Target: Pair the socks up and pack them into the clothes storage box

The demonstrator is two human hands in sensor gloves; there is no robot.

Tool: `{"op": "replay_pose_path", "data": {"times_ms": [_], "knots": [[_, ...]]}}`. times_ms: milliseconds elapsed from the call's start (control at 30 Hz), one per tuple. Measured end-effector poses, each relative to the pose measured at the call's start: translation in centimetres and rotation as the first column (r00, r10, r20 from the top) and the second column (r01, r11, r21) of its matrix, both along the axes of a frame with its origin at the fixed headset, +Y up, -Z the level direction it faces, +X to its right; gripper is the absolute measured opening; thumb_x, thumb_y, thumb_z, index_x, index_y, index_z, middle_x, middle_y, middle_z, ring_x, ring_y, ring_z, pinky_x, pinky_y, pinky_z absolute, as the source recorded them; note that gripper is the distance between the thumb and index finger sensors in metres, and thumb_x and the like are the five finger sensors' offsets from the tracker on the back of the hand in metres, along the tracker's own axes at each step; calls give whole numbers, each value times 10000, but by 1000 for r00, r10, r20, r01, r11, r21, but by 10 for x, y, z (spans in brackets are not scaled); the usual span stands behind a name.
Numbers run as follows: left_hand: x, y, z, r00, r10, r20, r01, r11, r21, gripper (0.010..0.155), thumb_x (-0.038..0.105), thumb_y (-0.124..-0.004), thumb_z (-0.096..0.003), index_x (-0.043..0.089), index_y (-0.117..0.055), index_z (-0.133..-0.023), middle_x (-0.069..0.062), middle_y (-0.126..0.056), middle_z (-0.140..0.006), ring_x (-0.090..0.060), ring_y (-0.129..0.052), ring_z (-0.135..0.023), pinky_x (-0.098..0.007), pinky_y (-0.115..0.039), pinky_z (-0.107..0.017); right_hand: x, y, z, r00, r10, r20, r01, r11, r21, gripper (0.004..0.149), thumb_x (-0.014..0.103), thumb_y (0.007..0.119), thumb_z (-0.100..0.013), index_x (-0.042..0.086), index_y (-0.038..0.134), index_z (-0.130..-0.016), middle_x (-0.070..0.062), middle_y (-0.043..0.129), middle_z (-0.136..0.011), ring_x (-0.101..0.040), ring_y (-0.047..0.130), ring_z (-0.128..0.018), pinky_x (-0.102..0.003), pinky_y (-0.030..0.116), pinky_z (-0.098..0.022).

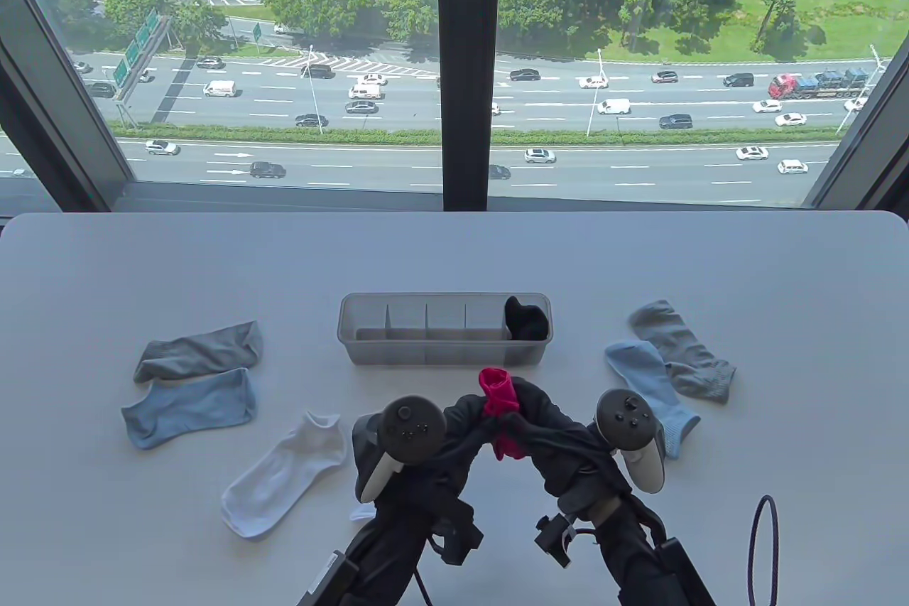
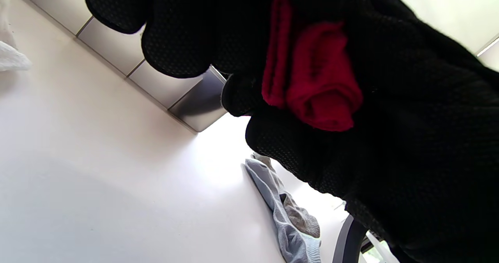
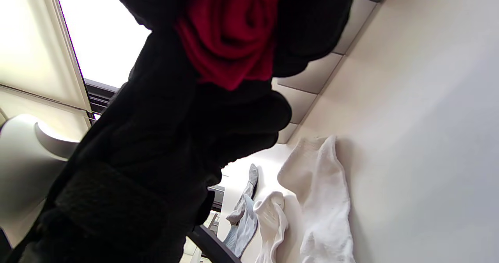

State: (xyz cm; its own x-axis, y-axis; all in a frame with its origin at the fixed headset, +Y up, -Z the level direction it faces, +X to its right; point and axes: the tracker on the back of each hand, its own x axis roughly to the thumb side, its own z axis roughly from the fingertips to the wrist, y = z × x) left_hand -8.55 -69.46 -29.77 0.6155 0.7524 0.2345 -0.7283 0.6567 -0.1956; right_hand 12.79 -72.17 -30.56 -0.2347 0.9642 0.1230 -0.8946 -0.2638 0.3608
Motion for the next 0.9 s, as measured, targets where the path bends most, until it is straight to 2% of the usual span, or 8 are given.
{"op": "replay_pose_path", "data": {"times_ms": [67,267,400,567,633,733,800,900], "knots": [[1,2,-1,996,74,53,-74,997,1,444,347,-653,-584,60,-750,-909,-122,-962,-806,-391,-964,-710,-618,-723,-637,4,0,-1,999,15,49,-15,1000,14,608,365,636,-633,64,415,-1113,-205,732,-993,-300,890,-754,-398,803,-584],[10,3,1,994,10,113,-12,1000,18,461,211,-583,-587,38,-634,-1011,-167,-879,-919,-401,-922,-802,-616,-702,-672,15,-3,-3,996,30,90,-30,1000,6,597,334,628,-621,79,417,-1118,-205,723,-1013,-314,881,-764,-409,793,-584],[6,4,2,996,62,61,-66,996,64,451,279,-647,-566,19,-726,-926,-152,-948,-796,-387,-957,-702,-617,-714,-642,10,2,-2,992,69,101,-72,997,24,605,337,677,-598,96,464,-1109,-201,746,-1007,-302,905,-742,-397,813,-555],[8,8,2,996,-40,76,36,998,53,441,301,-649,-580,-10,-733,-881,-136,-972,-720,-361,-983,-639,-604,-742,-614,6,11,8,935,195,297,-244,960,137,554,405,776,-548,162,605,-1015,-153,843,-940,-235,980,-640,-326,873,-475],[6,7,1,997,-43,62,40,998,41,438,302,-650,-578,-23,-750,-854,-129,-990,-683,-344,-1006,-605,-594,-767,-594,1,15,8,931,284,227,-330,923,199,531,388,702,-570,153,619,-1039,-191,832,-959,-243,970,-680,-344,864,-513],[-5,6,-3,1000,13,19,-13,1000,2,430,295,-659,-580,-42,-784,-816,-127,-1016,-631,-335,-1032,-552,-585,-792,-566,-6,8,4,986,167,-20,-163,979,126,686,443,607,-567,96,459,-1141,-297,610,-1112,-392,793,-877,-486,728,-662],[-10,4,-7,998,40,45,-38,998,-47,428,300,-662,-581,-46,-797,-796,-121,-1025,-601,-328,-1039,-526,-579,-801,-554,-12,5,5,987,157,-27,-154,983,101,860,493,722,-472,70,413,-1154,-333,547,-1129,-444,745,-887,-536,682,-669],[-9,2,-10,990,56,132,-42,994,-103,427,301,-669,-583,-52,-801,-782,-128,-1028,-590,-334,-1038,-519,-583,-795,-556,-14,6,6,892,444,81,-450,865,222,793,493,755,-487,111,464,-1118,-214,690,-1072,-304,858,-823,-424,782,-630]]}}
